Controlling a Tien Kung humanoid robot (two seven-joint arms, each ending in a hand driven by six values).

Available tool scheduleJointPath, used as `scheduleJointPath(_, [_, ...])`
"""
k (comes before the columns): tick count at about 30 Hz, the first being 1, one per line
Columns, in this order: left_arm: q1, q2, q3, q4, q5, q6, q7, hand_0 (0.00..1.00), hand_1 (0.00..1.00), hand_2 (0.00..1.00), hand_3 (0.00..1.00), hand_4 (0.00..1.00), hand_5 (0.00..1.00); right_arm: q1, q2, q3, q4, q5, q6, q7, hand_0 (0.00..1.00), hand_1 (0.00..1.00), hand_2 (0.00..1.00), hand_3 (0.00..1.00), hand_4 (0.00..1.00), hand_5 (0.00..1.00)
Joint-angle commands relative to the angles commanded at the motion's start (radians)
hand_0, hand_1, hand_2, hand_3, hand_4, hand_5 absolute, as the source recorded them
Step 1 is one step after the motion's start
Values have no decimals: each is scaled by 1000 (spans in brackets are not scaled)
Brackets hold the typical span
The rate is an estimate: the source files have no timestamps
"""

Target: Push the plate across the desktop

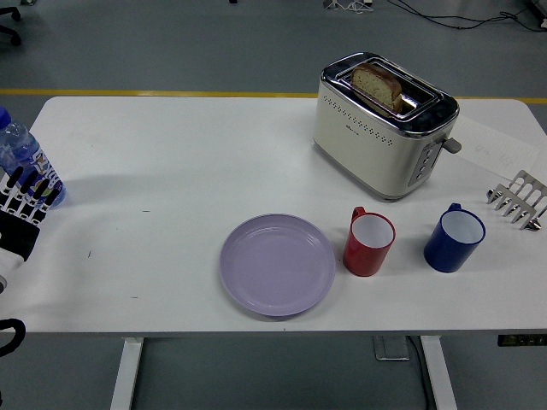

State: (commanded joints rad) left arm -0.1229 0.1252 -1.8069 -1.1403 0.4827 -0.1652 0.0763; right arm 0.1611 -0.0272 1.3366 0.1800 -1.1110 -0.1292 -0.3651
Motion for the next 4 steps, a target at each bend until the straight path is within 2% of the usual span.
scheduleJointPath(4, [-5, 1, 2, -2, 1, -4, 0, 697, 704, 684, 685, 502, 987, 0, 0, 3, 0, -5, 1, 0, 513, 481, 582, 541, 149, 277])
